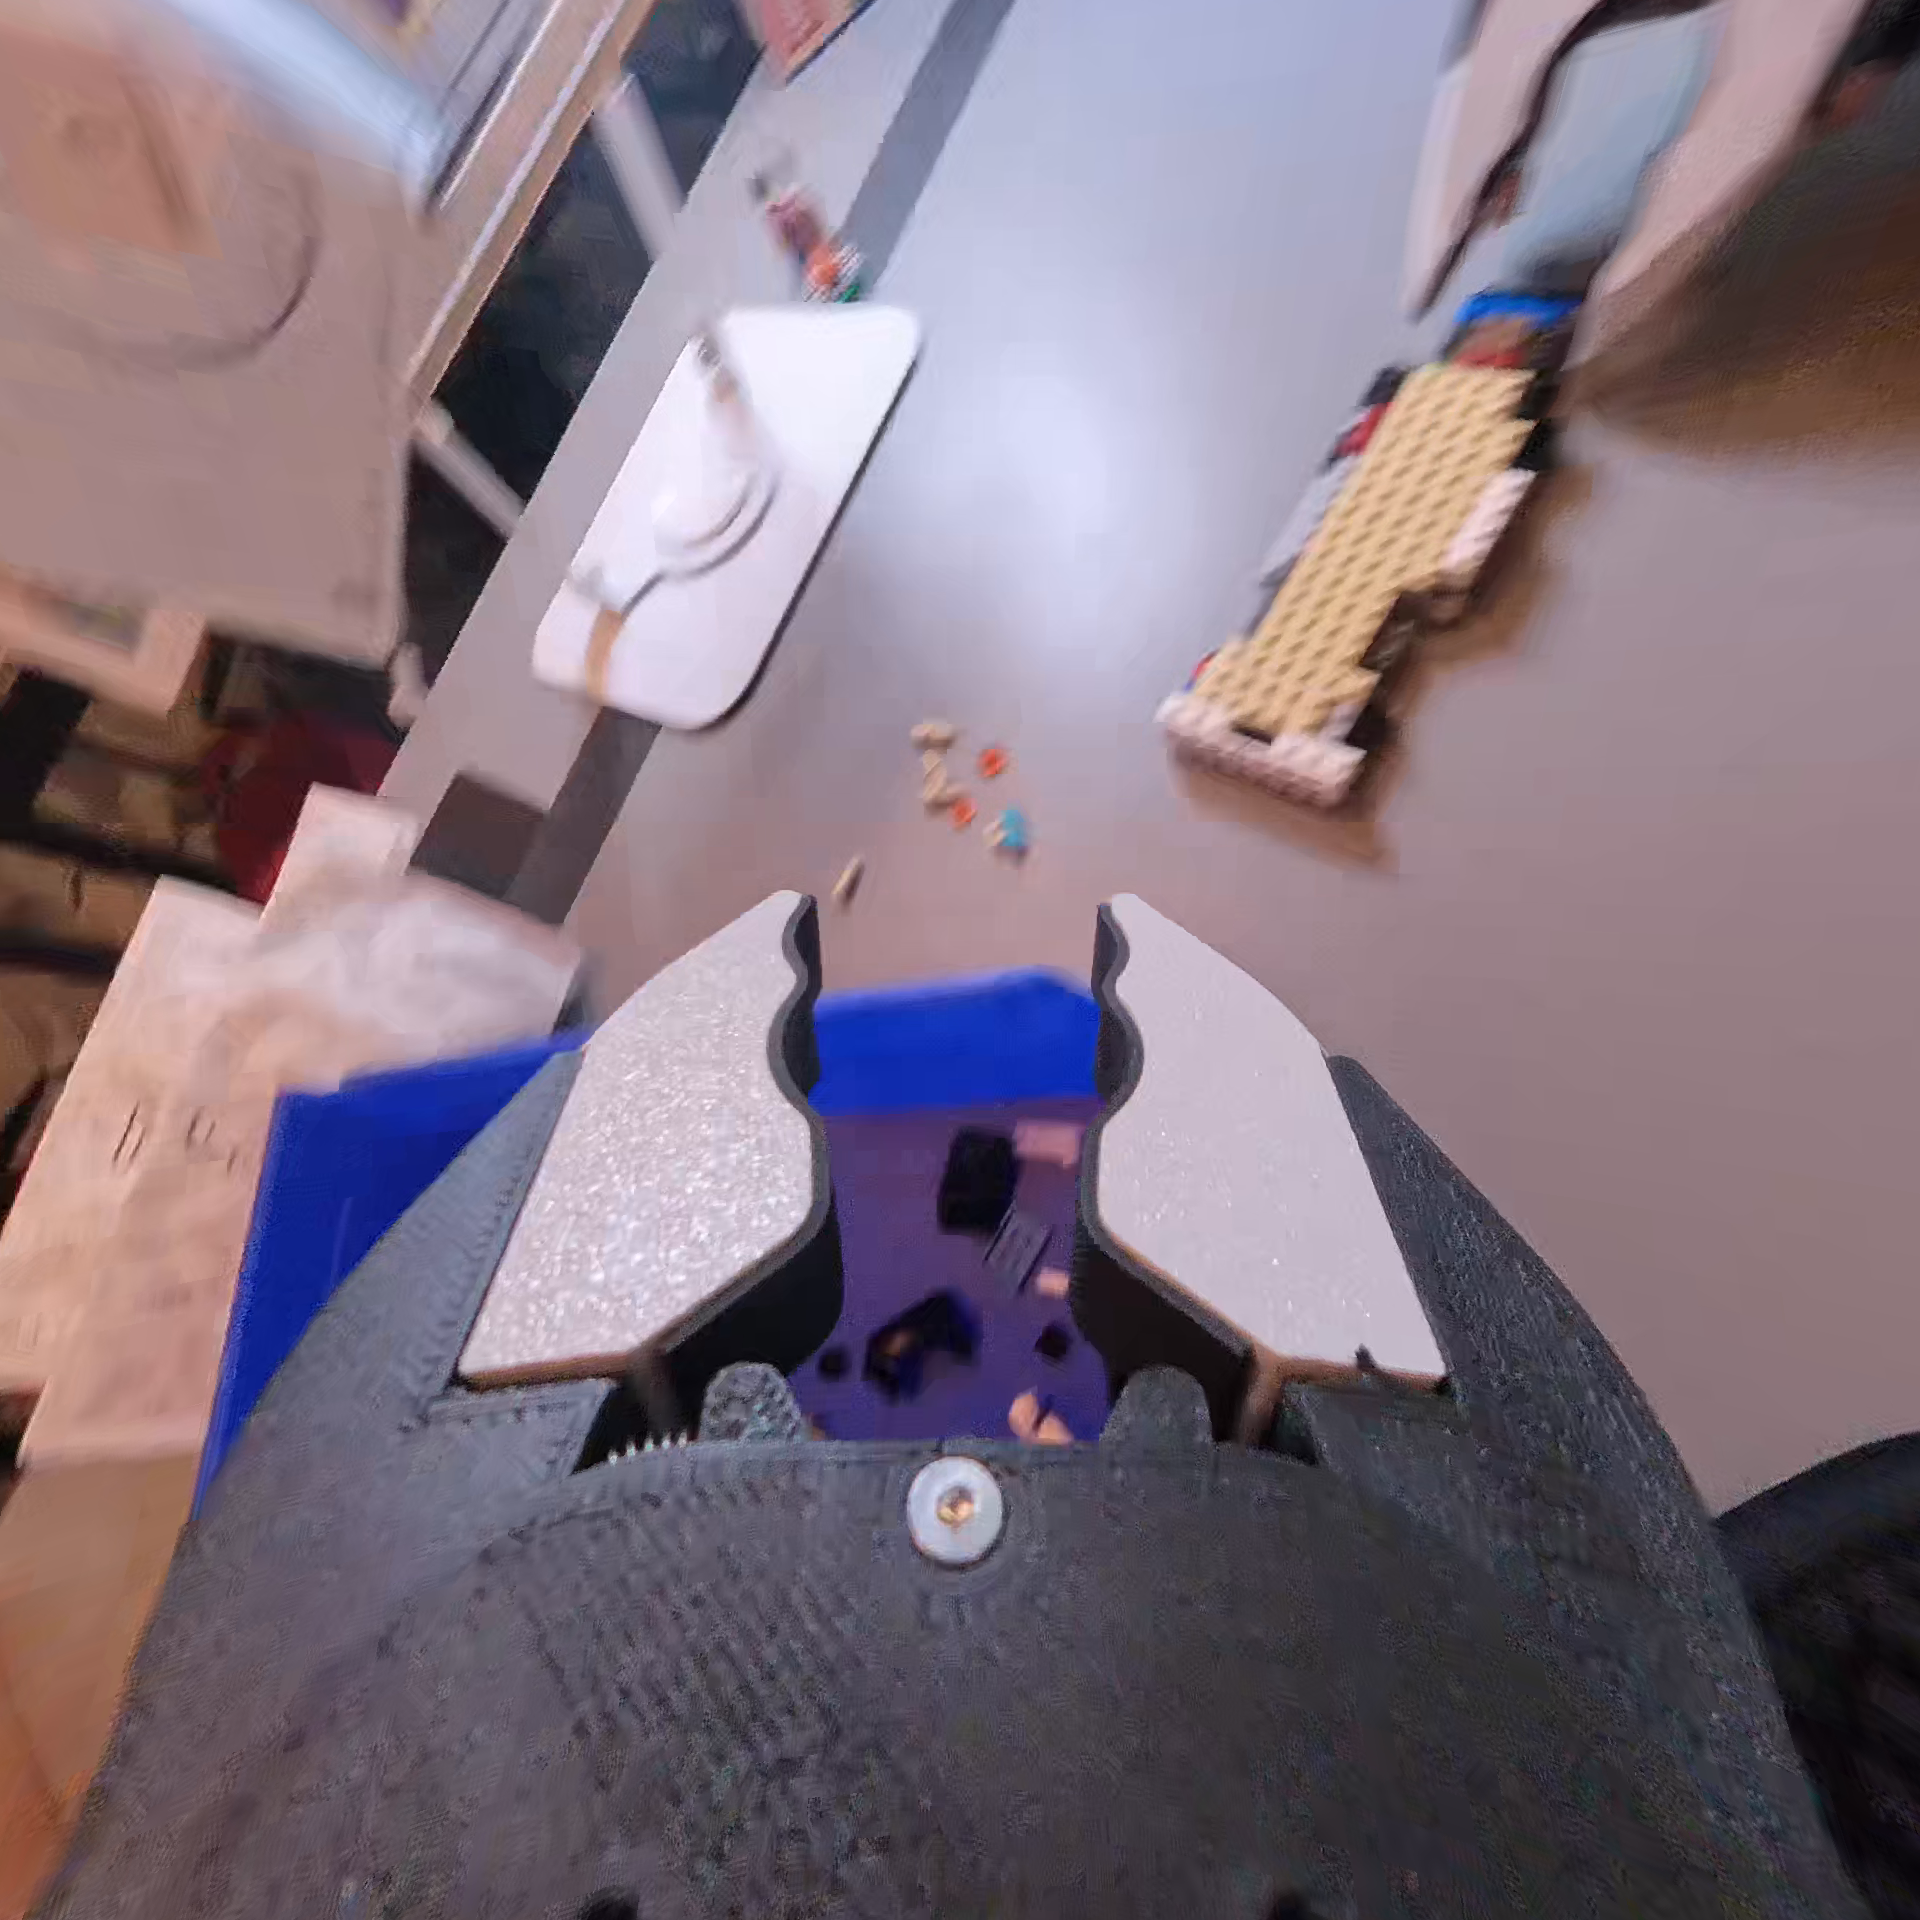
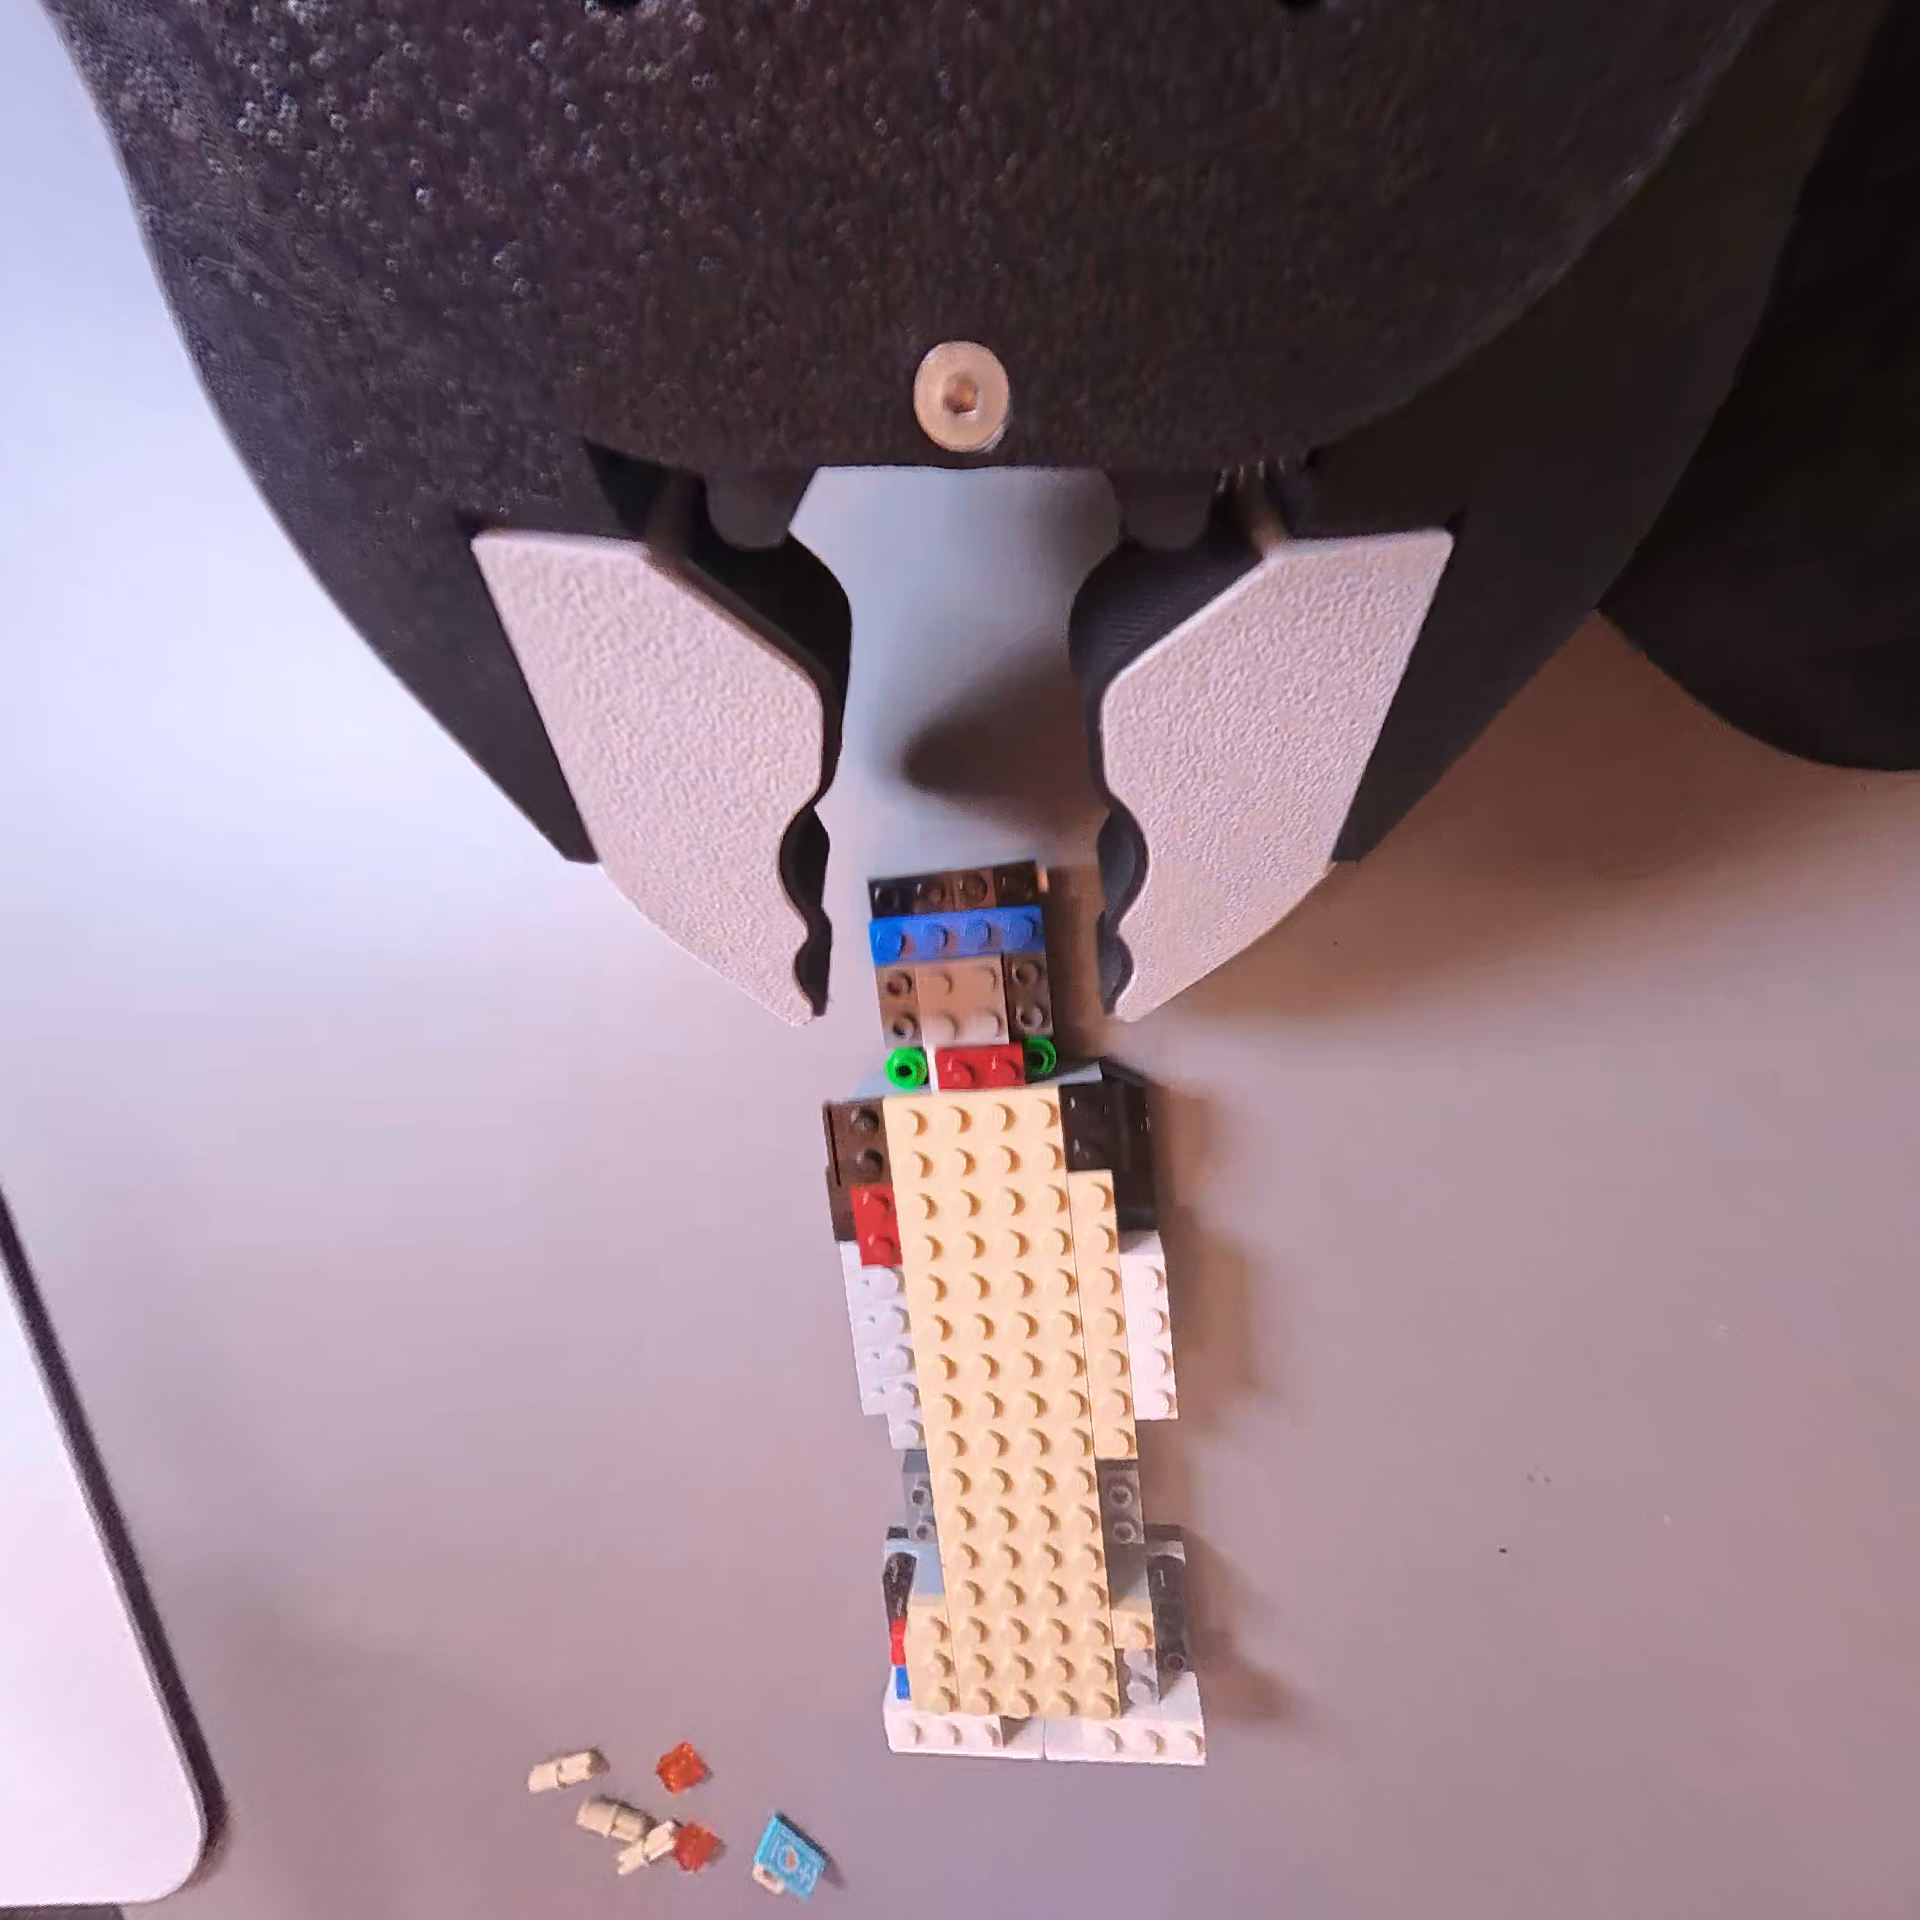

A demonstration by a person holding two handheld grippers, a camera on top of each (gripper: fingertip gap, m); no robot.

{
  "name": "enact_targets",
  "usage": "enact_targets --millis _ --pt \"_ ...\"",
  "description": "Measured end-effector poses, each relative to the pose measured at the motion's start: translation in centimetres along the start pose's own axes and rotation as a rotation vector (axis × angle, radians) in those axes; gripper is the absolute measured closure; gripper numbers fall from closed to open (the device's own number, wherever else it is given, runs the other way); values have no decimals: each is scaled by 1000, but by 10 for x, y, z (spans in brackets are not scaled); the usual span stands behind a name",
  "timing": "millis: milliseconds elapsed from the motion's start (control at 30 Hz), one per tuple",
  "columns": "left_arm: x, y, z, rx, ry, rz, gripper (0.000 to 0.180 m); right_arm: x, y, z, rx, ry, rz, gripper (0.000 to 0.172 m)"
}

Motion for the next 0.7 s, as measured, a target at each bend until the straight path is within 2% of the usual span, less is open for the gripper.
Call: enact_targets --millis 100,200,300,333,400,467,567,633,700 --pt "-27 51 44 -170 42 -127 128 -4 1 10 46 -30 26 138" --pt "-70 86 68 -310 -21 -238 121 -7 3 14 61 -68 54 147" --pt "-123 98 75 -369 -156 -316 112 -7 3 16 87 -89 76 149" --pt "-138 99 75 -371 -195 -343 111 -8 3 17 98 -92 79 156" --pt "-159 97 73 -366 -246 -372 114 -8 1 16 121 -80 55 156" --pt "-165 96 72 -348 -244 -404 119 -5 -3 14 144 -25 45 156" --pt "-159 95 73 -340 -172 -382 123 9 -10 14 161 136 3 156" --pt "-144 98 83 -263 -7 -452 131 20 -17 19 194 266 -36 156" --pt "-128 100 94 -75 166 -624 142 27 -27 28 261 340 -106 156"
Point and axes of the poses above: each gripper's, where its closed fingertips meet, x back along the fingers, z out of its top, y = z × x across the jaws, the point moved 8 cm from there along x, back along the fingers, and after that the axes turned 8 degrees about -y, right-handed, at the moved point
